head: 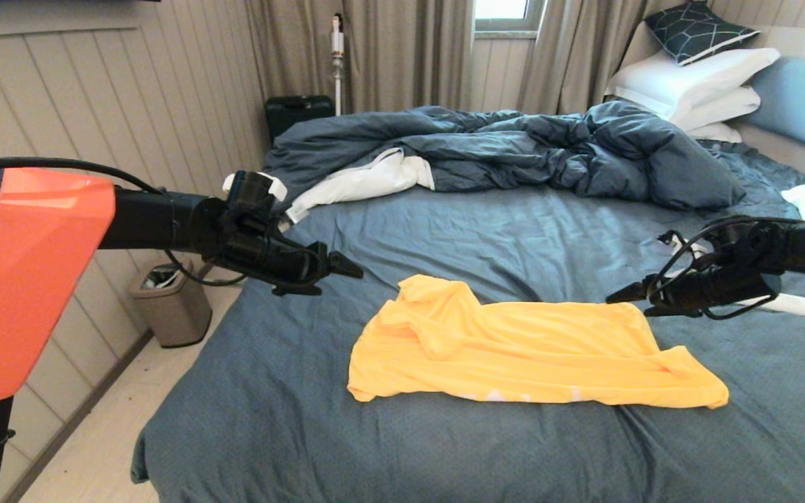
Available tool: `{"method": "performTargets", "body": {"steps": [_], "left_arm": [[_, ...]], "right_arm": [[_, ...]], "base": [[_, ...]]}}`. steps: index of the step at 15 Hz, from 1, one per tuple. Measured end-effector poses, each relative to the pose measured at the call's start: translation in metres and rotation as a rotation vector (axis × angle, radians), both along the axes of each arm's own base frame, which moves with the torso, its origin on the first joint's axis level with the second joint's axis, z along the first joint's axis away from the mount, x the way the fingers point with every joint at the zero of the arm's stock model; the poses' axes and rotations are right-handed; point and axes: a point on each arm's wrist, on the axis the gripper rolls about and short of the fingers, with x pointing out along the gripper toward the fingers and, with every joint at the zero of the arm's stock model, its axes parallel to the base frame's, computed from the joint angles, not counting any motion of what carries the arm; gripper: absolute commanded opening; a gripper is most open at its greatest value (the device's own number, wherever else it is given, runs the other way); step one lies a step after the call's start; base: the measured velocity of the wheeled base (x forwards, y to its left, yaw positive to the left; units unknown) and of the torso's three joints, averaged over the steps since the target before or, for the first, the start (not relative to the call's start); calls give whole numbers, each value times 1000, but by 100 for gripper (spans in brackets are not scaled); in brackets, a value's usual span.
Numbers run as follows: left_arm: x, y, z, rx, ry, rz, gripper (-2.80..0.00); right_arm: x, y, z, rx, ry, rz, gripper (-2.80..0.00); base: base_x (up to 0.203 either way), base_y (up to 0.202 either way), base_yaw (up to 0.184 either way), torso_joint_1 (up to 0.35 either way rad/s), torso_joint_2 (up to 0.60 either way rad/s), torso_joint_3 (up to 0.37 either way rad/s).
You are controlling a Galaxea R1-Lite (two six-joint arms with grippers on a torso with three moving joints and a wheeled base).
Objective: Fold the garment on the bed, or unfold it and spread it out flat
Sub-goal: Fold the yellow T-shirt
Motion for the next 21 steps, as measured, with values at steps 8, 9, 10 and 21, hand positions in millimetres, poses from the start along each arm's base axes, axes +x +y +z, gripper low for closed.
{"method": "performTargets", "body": {"steps": [8,9,10,21], "left_arm": [[0,-2,-3,4,6,-4,0],[1,-2,-4,5,7,-3,0],[1,-2,-4,6,8,-2,0],[1,-2,-5,7,10,0,0]], "right_arm": [[-24,-67,17,104,-170,-52,0],[-22,-69,8,122,-162,-44,0],[-20,-69,0,134,-149,-42,0],[1,-36,-34,179,-68,26,0]], "base": [[0,0,0,0,0,0],[0,0,0,0,0,0],[0,0,0,0,0,0],[0,0,0,0,0,0]]}}
